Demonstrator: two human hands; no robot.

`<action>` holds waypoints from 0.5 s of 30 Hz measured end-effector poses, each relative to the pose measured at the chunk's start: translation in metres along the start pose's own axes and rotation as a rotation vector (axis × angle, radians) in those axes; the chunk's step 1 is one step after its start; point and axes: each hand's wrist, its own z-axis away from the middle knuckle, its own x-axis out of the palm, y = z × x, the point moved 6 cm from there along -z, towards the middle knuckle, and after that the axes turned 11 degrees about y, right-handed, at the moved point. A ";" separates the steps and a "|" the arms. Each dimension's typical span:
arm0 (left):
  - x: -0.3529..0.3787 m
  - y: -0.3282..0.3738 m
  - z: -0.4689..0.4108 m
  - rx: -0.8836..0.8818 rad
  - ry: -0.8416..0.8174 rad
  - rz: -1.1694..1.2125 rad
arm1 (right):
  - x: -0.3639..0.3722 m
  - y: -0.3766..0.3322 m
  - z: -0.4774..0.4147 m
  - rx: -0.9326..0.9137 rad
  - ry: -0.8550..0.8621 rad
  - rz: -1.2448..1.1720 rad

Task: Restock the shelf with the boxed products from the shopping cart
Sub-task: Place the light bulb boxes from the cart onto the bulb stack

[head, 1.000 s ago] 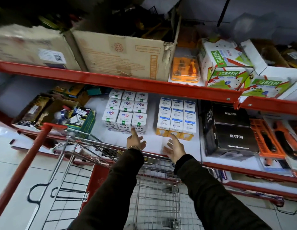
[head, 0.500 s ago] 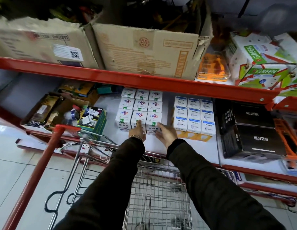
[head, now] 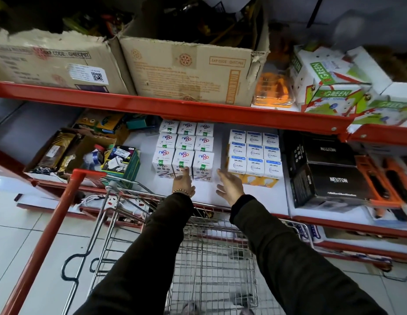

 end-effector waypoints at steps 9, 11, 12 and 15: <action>0.057 -0.054 0.080 -0.049 -0.179 0.164 | -0.128 0.030 0.019 0.118 0.219 -0.297; 0.080 -0.069 0.102 -0.033 -0.190 0.137 | -0.168 0.036 0.019 0.151 0.307 -0.429; 0.093 -0.076 0.113 -0.008 -0.194 0.100 | -0.190 0.038 0.019 0.160 0.356 -0.486; 0.141 -0.097 0.141 0.061 -0.271 -0.023 | -0.251 0.036 0.016 0.154 0.537 -0.609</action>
